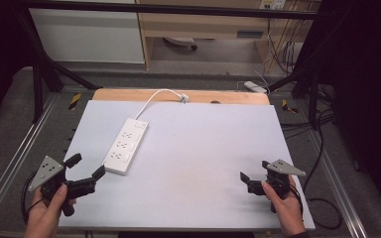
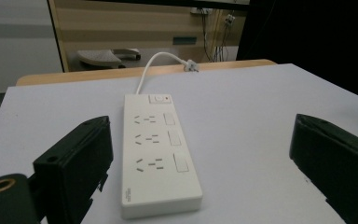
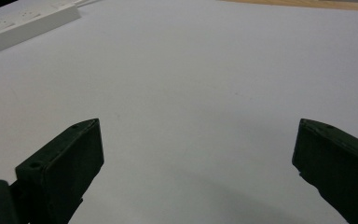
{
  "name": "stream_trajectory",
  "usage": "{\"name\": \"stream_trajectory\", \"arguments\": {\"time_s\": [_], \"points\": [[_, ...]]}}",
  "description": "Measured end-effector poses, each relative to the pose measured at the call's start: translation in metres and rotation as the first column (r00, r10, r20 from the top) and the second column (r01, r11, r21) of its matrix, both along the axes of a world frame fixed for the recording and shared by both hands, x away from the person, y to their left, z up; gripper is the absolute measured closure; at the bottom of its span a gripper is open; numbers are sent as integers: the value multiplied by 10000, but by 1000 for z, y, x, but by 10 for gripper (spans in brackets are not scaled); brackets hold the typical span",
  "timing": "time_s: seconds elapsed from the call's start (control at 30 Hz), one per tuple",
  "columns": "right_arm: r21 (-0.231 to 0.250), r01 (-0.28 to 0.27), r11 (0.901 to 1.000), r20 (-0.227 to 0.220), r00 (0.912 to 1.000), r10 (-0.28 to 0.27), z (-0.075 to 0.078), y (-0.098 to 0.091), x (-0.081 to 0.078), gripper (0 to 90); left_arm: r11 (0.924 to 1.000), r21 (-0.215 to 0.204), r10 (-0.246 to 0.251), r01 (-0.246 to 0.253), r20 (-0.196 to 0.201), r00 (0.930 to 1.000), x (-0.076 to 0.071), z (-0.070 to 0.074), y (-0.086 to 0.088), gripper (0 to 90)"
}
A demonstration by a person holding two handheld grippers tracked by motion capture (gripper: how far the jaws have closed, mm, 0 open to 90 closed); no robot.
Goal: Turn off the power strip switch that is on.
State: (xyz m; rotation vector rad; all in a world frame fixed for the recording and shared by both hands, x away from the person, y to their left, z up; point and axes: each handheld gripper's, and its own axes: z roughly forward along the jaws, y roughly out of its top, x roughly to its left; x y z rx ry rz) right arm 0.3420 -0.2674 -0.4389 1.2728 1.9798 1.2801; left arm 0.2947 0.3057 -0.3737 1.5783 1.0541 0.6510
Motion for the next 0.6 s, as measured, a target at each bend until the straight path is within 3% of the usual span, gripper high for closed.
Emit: {"name": "stream_trajectory", "arguments": {"time_s": [0.23,0.4,0.6], "points": [[-18,-48,10000,-2,10000,48,0,1,0,25,10000,12,-58,59,-382,9993,0,-18,0,61],[-20,-42,10000,-6,10000,42,0,1,0,25,9995,229,-177,195,-769,9969,0,-35,-3,62],[-92,-48,9999,-65,10000,47,-1,1,0,25,9957,769,-426,515,-1124,9927,1,-47,-11,64]]}}
